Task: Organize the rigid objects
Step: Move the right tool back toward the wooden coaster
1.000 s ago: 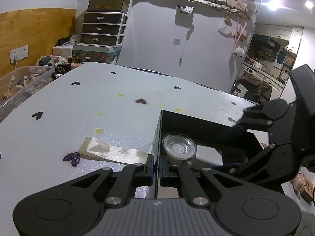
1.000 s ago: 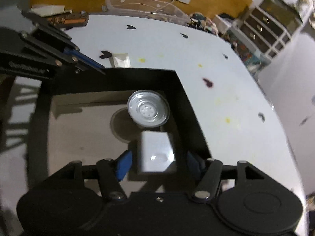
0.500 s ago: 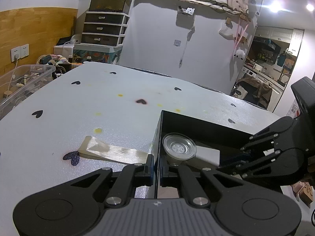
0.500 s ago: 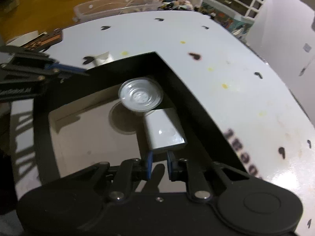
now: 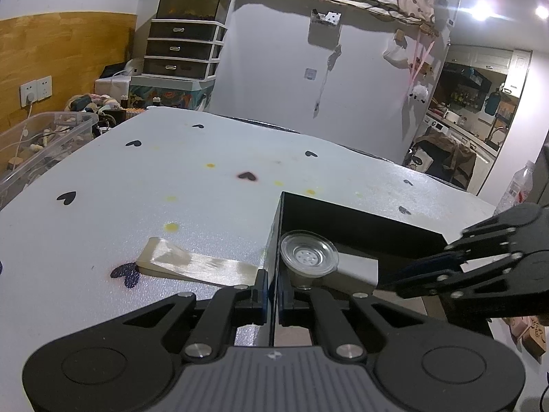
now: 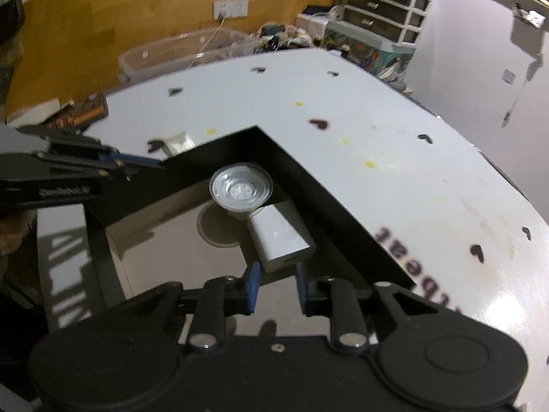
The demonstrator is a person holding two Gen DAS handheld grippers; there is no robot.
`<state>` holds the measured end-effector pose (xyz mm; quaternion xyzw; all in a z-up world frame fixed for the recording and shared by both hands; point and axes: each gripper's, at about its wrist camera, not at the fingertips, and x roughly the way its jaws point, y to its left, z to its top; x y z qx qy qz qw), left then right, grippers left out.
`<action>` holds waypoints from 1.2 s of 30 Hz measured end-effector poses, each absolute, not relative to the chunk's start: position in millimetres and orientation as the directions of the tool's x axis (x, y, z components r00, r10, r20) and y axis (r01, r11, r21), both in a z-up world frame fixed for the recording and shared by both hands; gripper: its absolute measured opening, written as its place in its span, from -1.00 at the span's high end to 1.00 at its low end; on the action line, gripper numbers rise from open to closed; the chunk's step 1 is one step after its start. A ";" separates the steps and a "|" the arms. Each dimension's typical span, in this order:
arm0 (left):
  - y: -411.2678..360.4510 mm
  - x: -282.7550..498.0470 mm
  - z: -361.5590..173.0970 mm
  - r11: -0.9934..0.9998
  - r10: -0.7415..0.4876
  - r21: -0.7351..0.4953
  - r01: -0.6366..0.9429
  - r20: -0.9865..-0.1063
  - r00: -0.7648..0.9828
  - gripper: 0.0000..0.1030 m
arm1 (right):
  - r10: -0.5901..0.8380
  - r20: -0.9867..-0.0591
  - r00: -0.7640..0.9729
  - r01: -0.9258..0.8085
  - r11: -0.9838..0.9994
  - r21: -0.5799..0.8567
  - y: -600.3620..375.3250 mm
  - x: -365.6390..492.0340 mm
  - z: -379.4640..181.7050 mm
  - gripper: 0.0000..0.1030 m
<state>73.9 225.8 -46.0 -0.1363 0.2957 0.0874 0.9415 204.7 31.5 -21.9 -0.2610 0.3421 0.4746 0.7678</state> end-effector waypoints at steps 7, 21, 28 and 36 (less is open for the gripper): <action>223.8 74.7 -45.1 0.947 0.091 -0.199 -0.251 -0.583 0.807 0.91 | 0.596 -0.717 0.362 -0.875 0.483 -0.040 7.2 193.3 -6.8 -0.05; 219.6 77.2 -43.2 0.951 0.109 -0.172 -0.259 -0.596 0.796 0.92 | 0.664 -0.566 0.488 -0.799 0.601 0.016 -44.8 174.6 11.0 -0.98; 217.0 78.9 -41.7 0.952 0.119 -0.157 -0.264 -0.604 0.788 0.92 | 0.586 -0.546 0.599 -0.681 0.731 0.038 -81.8 169.5 -4.8 -1.00; 215.1 79.6 -41.5 0.952 0.126 -0.150 -0.268 -0.605 0.786 0.92 | 0.420 -0.570 0.706 -0.476 0.878 0.057 -148.9 164.7 -29.4 -1.00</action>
